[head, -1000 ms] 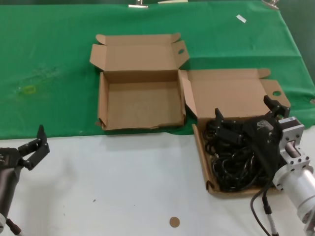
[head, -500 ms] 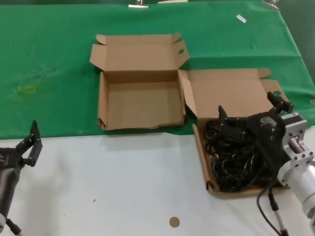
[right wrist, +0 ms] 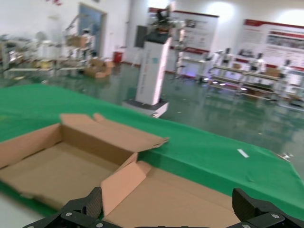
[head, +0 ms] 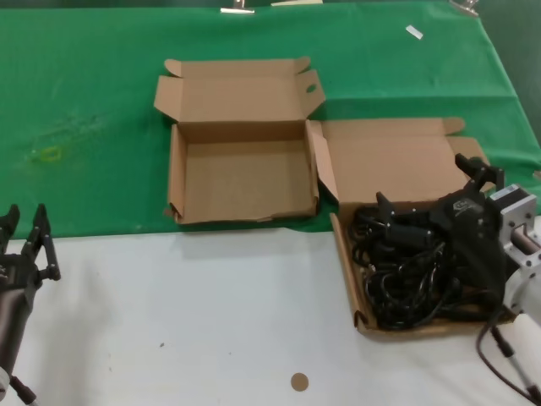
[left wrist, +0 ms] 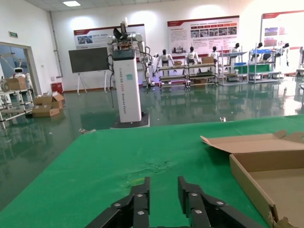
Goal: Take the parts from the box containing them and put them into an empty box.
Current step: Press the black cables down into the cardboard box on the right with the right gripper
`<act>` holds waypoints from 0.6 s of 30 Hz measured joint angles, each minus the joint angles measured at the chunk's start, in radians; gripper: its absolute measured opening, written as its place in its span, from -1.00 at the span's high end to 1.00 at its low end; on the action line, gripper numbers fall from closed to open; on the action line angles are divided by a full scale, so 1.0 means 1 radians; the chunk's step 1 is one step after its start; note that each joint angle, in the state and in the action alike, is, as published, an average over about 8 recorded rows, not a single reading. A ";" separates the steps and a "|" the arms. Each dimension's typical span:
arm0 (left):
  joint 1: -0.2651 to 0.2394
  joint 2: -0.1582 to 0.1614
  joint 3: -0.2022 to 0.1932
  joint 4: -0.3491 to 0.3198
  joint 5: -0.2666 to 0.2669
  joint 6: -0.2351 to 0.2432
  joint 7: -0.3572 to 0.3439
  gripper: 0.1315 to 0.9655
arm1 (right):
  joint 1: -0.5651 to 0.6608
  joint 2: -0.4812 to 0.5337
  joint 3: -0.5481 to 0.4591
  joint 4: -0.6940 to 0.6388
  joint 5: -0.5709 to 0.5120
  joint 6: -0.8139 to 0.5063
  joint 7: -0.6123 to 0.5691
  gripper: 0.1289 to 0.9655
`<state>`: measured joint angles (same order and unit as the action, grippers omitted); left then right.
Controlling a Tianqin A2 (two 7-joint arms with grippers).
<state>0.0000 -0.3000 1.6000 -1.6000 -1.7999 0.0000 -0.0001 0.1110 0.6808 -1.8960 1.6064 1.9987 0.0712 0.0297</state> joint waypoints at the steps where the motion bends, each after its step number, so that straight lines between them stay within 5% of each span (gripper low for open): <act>1: 0.000 0.000 0.000 0.000 0.000 0.000 0.000 0.48 | 0.007 0.027 -0.016 0.004 0.009 -0.003 0.005 -1.00; 10: 0.000 0.000 0.000 0.000 0.000 0.000 0.000 0.80 | 0.089 0.264 -0.151 0.016 0.025 -0.102 0.079 -1.00; 18: 0.000 0.000 0.000 0.000 0.000 0.000 0.000 0.95 | 0.134 0.376 -0.152 0.003 -0.066 -0.312 0.110 -1.00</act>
<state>0.0000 -0.3000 1.6000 -1.6000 -1.7999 0.0000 -0.0001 0.2450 1.0572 -2.0479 1.6098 1.9324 -0.2409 0.1396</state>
